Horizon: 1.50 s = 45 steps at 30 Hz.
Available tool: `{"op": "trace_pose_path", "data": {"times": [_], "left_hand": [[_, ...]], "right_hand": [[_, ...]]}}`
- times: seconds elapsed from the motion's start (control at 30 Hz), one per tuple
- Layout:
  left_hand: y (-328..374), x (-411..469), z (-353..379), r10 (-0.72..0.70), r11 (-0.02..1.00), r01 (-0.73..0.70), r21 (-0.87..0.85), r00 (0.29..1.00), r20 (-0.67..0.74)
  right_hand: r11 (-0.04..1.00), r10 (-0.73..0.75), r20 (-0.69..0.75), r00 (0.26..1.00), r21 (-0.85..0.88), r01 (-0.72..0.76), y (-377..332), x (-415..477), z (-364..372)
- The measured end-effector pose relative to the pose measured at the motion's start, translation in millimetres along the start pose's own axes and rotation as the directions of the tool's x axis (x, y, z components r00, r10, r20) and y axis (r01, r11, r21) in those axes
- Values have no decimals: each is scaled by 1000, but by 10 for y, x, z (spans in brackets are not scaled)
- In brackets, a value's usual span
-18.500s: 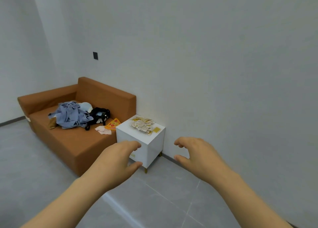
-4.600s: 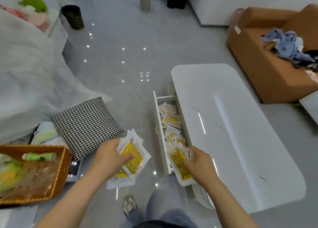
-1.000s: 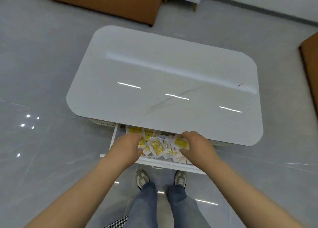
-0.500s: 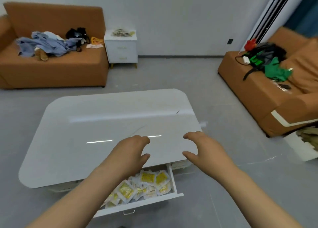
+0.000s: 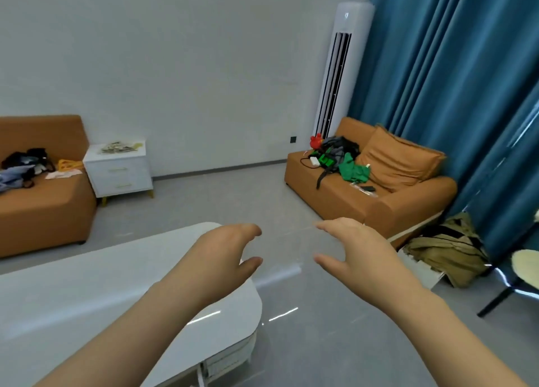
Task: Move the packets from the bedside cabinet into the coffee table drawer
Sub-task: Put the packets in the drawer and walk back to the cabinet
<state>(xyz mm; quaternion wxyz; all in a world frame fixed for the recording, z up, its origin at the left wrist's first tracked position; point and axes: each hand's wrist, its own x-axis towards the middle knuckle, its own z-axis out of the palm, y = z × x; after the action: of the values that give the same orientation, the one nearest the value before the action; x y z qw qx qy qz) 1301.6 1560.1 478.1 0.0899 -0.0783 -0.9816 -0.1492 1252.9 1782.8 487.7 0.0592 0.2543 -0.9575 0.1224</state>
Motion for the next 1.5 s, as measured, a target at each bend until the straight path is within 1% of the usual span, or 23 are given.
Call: {"op": "trace_pose_path", "data": {"times": [0.2,0.37,0.57,0.67,0.77,0.93,1.07,1.23,1.33,1.5], "left_hand": [[485,728,-72,103,995,-103,-13,995,-12],[559,1402,-10,163,987,-163,9,986,-37],[429,2344,-28,185,983,-183,24,978,-99],[338,2892,-69,182,983,-178,45,978,-104],[294,3332,-69,182,983,-177,53,979,-97],[310,4130,80,190,980,-185,68,978,-87],[424,4734,255,208,977,-201,75,973,-101],[600,5425,476,159,987,-153,53,978,-134],[662,5788,575,120,993,-117,33,981,-154],[499,6324,757,30,999,-25,29,983,-182]], "right_hand": [[997,58,-113,992,-36,-62,588,131,-435],[994,67,-164,984,-76,-80,988,530,-592],[994,59,-213,975,-82,-78,1411,1390,-735],[994,67,-238,969,-70,-86,1628,1871,-810],[993,71,-232,970,-72,-90,1820,2235,-830],[993,87,-256,963,-52,-104,2326,2826,-822],[995,83,-247,966,-32,-94,2804,3233,-808],[998,52,-244,968,-7,-55,3462,3786,-826],[1000,13,-215,976,9,-12,3799,4175,-834],[995,-91,-162,983,31,97,4149,4872,-726]]}}
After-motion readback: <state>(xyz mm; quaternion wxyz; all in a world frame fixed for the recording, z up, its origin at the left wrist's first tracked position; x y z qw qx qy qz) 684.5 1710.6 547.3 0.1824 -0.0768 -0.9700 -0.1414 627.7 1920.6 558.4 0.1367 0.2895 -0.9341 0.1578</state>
